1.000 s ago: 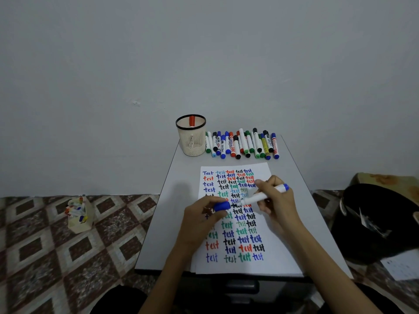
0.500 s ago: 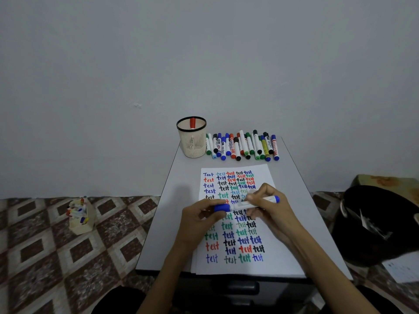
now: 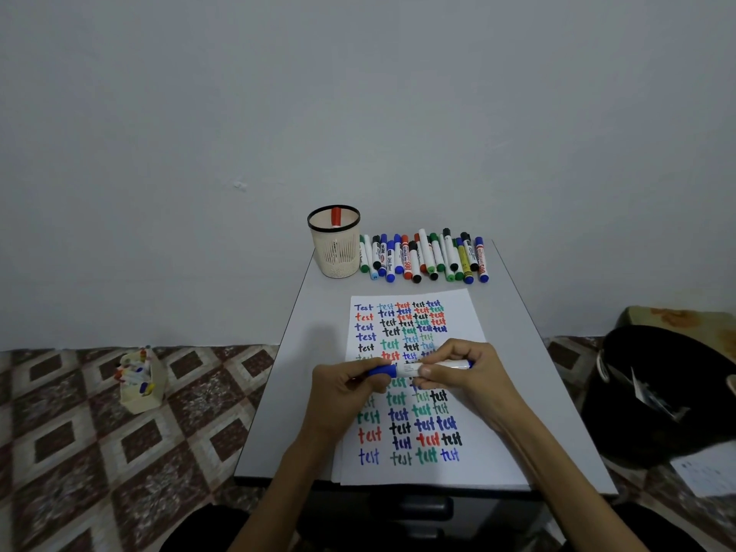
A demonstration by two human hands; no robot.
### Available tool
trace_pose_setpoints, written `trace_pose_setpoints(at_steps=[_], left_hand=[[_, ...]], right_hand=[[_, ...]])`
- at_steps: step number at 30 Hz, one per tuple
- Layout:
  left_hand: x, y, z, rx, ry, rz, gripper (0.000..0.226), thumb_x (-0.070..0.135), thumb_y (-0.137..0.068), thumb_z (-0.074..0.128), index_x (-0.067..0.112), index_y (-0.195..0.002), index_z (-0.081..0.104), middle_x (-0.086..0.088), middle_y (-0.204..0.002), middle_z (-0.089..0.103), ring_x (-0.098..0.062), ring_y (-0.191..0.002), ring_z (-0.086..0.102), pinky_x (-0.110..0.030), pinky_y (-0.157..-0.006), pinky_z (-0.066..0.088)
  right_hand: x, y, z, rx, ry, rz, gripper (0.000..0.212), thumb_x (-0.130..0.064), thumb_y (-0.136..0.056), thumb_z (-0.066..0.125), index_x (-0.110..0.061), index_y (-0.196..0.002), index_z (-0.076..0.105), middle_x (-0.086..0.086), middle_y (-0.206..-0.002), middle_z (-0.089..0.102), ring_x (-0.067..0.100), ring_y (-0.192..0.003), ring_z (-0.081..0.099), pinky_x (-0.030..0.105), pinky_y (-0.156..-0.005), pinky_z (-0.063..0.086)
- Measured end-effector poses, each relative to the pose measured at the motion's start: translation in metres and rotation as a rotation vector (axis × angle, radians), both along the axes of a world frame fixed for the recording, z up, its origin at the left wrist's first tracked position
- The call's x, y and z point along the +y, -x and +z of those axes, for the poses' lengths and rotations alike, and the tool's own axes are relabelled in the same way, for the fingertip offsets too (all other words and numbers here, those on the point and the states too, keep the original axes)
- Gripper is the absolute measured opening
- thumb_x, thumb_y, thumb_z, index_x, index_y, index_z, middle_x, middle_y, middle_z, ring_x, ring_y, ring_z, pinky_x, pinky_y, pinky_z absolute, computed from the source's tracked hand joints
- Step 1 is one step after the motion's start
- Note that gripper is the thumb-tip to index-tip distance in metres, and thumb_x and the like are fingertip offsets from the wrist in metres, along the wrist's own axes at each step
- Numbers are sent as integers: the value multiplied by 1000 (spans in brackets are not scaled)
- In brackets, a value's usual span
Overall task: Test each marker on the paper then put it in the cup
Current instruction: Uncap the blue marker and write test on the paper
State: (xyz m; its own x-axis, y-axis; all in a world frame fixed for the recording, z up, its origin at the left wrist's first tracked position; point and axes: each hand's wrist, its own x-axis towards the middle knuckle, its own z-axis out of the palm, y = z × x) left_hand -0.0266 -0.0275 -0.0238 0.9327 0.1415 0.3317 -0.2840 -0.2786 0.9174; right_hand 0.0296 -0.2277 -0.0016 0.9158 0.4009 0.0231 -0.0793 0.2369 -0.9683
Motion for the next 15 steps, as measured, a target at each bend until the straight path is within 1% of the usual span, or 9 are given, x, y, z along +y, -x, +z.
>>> trace_pose_setpoints(at_steps=[2,4,7,10,11,12,13,15], left_hand=[[0,0,0,-17,-42,7,29,5,-76,73,29,-93,70,10,-87,71,-11,-78,71,-21,-63,56],[1,0,0,-42,-69,20,30,4,-76,73,28,-95,69,11,-86,70,-10,-77,71,-20,-63,56],[2,1,-1,-58,-73,16,27,9,-76,73,25,-97,70,6,-88,71,-12,-78,71,-23,-64,57],[0,1,-1,-29,-61,-3,26,12,-75,73,28,-95,70,7,-90,71,-12,-80,71,-21,-64,57],[-1,0,0,-28,-65,-7,26,13,-75,73,28,-96,70,8,-91,71,-11,-82,70,-21,-65,56],[-2,-1,1,-40,-75,-7,26,14,-74,73,28,-96,69,10,-92,70,-10,-83,70,-20,-66,56],[-3,-1,1,-61,-93,-6,26,17,-74,72,28,-97,69,11,-92,70,-9,-84,70,-20,-68,56],[-3,0,2,-87,-104,11,26,22,-73,71,28,-99,68,12,-95,69,-7,-87,69,-23,-71,57]], right_hand=[[1,1,-1,15,-8,-13,12,10,-65,73,10,-76,67,36,-86,65,40,-68,70,35,-66,61],[4,2,-1,22,-20,-16,15,9,-66,73,12,-78,66,35,-84,65,39,-66,70,34,-64,61],[5,4,-4,28,-16,-8,18,7,-67,74,14,-82,65,34,-82,66,37,-65,69,33,-64,61],[-4,2,-1,10,64,33,23,2,-66,77,13,-83,66,30,-79,68,32,-63,68,31,-63,60],[-7,-1,2,-14,123,55,23,0,-66,79,9,-84,68,28,-79,69,29,-63,68,30,-62,59],[-10,-4,7,-62,224,75,21,-2,-67,81,4,-84,70,24,-80,70,26,-63,67,29,-61,58],[-12,-9,11,-153,380,91,21,-4,-67,83,-3,-84,72,18,-83,72,24,-64,66,29,-60,56],[-9,-18,20,-378,717,135,27,-16,-67,87,-19,-90,74,3,-85,72,21,-68,65,33,-62,55]])
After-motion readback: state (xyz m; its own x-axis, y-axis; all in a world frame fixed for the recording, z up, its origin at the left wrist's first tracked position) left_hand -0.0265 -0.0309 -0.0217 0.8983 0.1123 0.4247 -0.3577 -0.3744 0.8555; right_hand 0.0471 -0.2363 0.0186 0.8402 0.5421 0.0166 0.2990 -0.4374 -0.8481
